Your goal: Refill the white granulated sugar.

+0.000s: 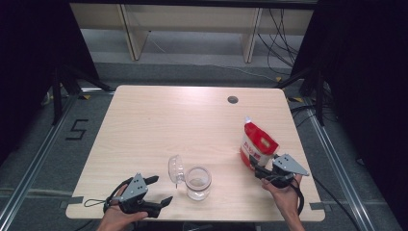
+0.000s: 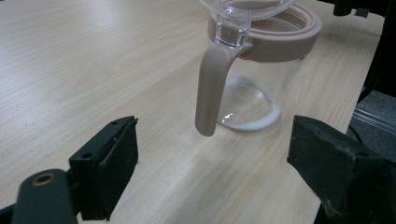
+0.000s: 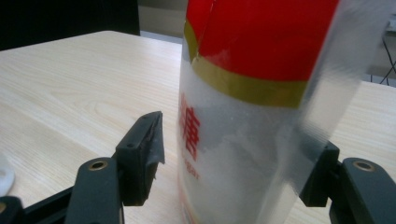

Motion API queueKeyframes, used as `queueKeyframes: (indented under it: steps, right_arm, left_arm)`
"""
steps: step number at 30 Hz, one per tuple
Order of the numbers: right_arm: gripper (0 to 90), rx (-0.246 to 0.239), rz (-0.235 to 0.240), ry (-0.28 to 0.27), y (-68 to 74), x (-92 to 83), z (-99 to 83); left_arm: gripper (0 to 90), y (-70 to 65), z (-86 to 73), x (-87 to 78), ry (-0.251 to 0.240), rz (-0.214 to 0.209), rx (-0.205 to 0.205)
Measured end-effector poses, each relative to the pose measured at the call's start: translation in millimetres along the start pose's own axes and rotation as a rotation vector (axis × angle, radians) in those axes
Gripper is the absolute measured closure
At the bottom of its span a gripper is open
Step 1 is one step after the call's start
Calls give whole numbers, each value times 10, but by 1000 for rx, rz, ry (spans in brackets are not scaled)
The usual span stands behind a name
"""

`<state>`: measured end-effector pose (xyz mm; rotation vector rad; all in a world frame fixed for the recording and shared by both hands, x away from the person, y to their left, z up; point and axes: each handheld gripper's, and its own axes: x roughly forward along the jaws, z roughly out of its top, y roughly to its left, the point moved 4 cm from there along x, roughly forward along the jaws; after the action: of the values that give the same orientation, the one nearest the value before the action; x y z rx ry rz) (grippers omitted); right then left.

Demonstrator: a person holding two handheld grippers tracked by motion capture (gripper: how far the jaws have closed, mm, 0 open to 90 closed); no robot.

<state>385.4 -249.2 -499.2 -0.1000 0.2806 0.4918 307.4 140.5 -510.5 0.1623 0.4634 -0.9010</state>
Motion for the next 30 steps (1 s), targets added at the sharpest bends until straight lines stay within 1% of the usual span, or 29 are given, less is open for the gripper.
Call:
queueKeyframes:
  steps: [1, 2, 3, 5, 6, 7, 8, 9, 10, 11, 12, 13, 14, 15, 16, 17, 18, 19, 20, 21, 22, 23, 24, 25, 26, 27, 28, 29, 30]
  right_arm:
    - [348, 14, 32, -13, 4, 33, -9]
    - [350, 5, 14, -10, -11, 43, -18]
    - [348, -1, 34, -17, 0, 61, -26]
    - [348, -14, 27, -31, -15, 75, -23]
    - [342, -12, 23, -43, -19, 83, -18]
    - [336, 4, 45, -27, -13, 80, -21]
    - [334, 11, 43, -39, -13, 89, -20]
    - [324, 18, 63, -51, -21, 112, -18]
    - [324, 18, 63, -51, -21, 112, -18]
    - [321, 13, 52, -56, -26, 119, -18]
    - [317, 6, 62, -57, -25, 131, -15]
    - [306, 31, 59, -56, 5, 135, -18]
    - [295, 21, 55, -75, -11, 153, -4]
    - [273, -2, 34, -111, -28, 180, 10]
    - [251, -21, 45, -104, -38, 182, 16]
    - [247, -5, 55, -98, -18, 181, 19]
    - [247, -5, 55, -98, -18, 181, 19]
    - [243, -3, 84, -119, -25, 207, 24]
    - [243, -3, 84, -119, -25, 207, 24]
    - [244, -9, 64, -118, -32, 207, 21]
    - [244, -3, 70, -125, -25, 221, 16]
    - [249, -30, 53, -107, -49, 212, 8]
    - [249, -15, 65, -107, -40, 220, 3]
    - [250, -18, 57, -118, -45, 232, 4]
    - [253, -5, 67, -120, -39, 240, -1]
    - [261, -24, 108, -110, -42, 250, -1]
    - [268, -19, 69, -108, -47, 245, -7]
    - [268, 1, 67, -99, -38, 246, -11]
    - [268, -2, 42, -132, -53, 260, -4]
  left_arm:
    - [155, -3, 0, 4, -2, 1, -1]
    - [155, 2, 3, 5, -2, -3, 14]
    - [155, -9, -1, 4, 1, -1, -1]
    - [155, -9, -1, 4, 1, -1, 0]
    - [155, 5, 3, 6, -1, -5, 23]
    - [155, 7, 1, 7, 0, -5, 24]
    - [155, 9, 0, 7, 2, -5, 26]
    - [155, 5, 0, 8, 1, -5, 27]
    - [155, 5, 0, 8, 1, -5, 27]
    - [155, -13, -5, 10, 1, -2, -2]
    - [156, -7, -3, 9, 2, -2, 9]
    - [156, -8, -5, 9, 6, 3, 7]
    - [157, -15, -4, 14, 0, 6, -2]
    - [157, -8, -7, 7, 9, 5, 9]
    - [157, -13, -7, 11, 3, -2, 2]
    - [157, -10, -6, 7, 6, 1, 6]
    - [157, -10, -6, 7, 6, 1, 6]
    - [158, -12, -7, 11, 3, -2, 1]
    - [157, -12, -7, 11, 3, -2, 1]
    - [157, -9, -8, 8, 8, 4, 8]
    - [157, -10, -9, 7, 10, 3, 9]
    - [157, -12, -8, 7, 12, 1, 10]
    - [158, -3, -2, 7, 10, -4, 29]
    - [158, -2, -2, 8, 10, -4, 31]
    - [158, -6, -3, 13, 5, -3, 24]
    - [158, -1, -5, 10, 11, -2, 31]
    - [158, 1, -6, 11, 11, -1, 31]
    - [158, -5, -10, 14, 11, -1, 19]
    - [158, -15, -14, 21, 7, -4, 1]
